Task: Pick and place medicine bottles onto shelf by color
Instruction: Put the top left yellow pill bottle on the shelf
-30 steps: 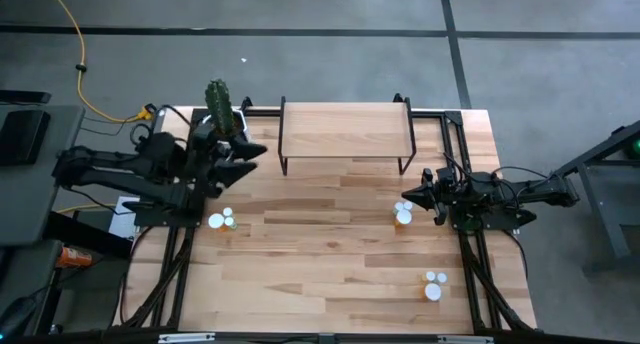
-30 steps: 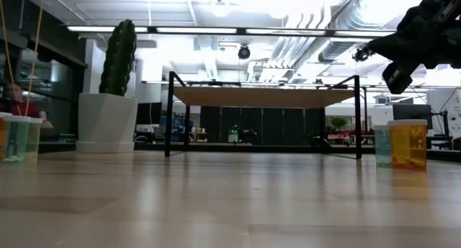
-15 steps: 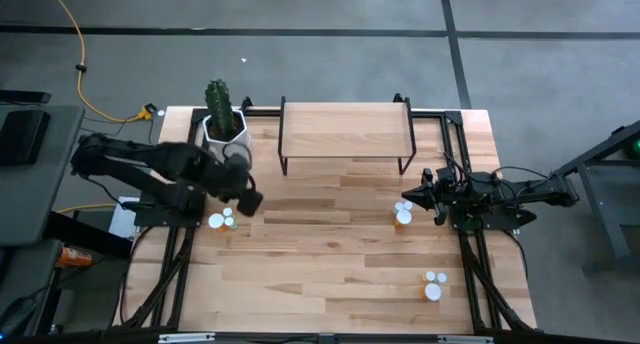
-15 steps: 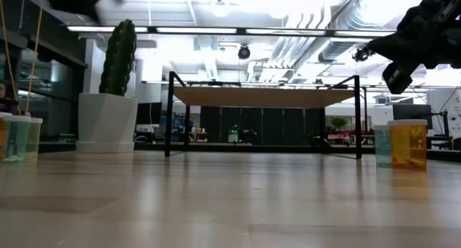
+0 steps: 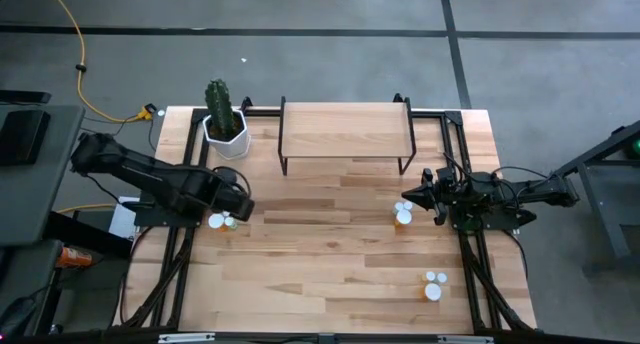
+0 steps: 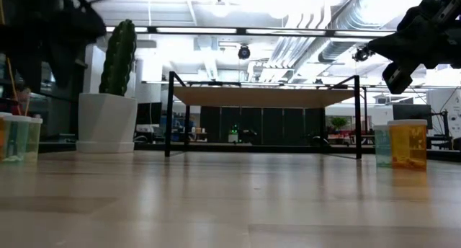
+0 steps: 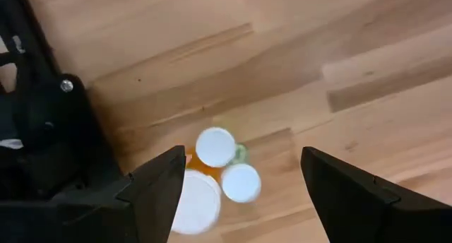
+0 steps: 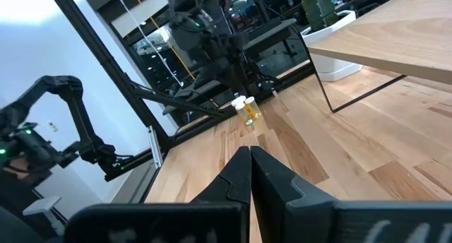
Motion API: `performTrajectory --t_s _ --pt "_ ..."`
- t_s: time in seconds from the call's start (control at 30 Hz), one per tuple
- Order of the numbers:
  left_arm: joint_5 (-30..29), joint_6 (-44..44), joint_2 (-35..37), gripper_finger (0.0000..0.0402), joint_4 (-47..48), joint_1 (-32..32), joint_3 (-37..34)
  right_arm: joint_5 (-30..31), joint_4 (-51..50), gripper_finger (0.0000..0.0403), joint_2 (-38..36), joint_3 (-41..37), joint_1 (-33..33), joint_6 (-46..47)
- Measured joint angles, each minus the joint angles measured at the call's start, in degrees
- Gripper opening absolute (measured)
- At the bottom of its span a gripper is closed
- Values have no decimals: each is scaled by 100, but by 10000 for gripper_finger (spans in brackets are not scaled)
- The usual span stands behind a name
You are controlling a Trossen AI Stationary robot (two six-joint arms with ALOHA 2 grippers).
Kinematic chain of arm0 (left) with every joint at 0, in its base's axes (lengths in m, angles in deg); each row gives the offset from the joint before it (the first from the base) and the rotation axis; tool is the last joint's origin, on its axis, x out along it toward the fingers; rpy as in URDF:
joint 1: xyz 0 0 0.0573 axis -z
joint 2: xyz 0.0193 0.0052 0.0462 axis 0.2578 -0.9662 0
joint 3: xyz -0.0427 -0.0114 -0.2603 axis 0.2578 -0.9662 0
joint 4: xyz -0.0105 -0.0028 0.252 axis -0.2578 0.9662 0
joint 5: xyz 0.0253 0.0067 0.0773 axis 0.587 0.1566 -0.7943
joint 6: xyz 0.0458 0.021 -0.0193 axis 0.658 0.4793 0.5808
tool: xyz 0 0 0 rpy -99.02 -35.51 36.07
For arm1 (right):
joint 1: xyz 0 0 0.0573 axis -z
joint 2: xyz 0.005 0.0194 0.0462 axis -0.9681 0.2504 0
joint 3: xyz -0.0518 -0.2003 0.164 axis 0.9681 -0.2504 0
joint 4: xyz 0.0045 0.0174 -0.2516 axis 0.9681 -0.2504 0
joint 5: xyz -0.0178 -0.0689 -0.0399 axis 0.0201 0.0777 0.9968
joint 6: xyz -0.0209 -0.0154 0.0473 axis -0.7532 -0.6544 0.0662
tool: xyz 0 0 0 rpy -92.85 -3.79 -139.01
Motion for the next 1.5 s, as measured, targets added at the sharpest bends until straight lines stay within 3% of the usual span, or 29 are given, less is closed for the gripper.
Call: performTrajectory --t_s 0.13,0.4,1.1,1.5 --pt "242 486 9 273 -592 -241 -373 2 0 0 0 1 -2 0" --pt "214 799 -159 273 -611 -524 -468 15 0 0 0 0 -2 0" --pt "612 420 -196 271 -803 -601 -1025 11 0 0 0 2 0 0" --pt "615 332 -196 189 -816 -601 -1025 -15 0 0 0 1 -1 0"
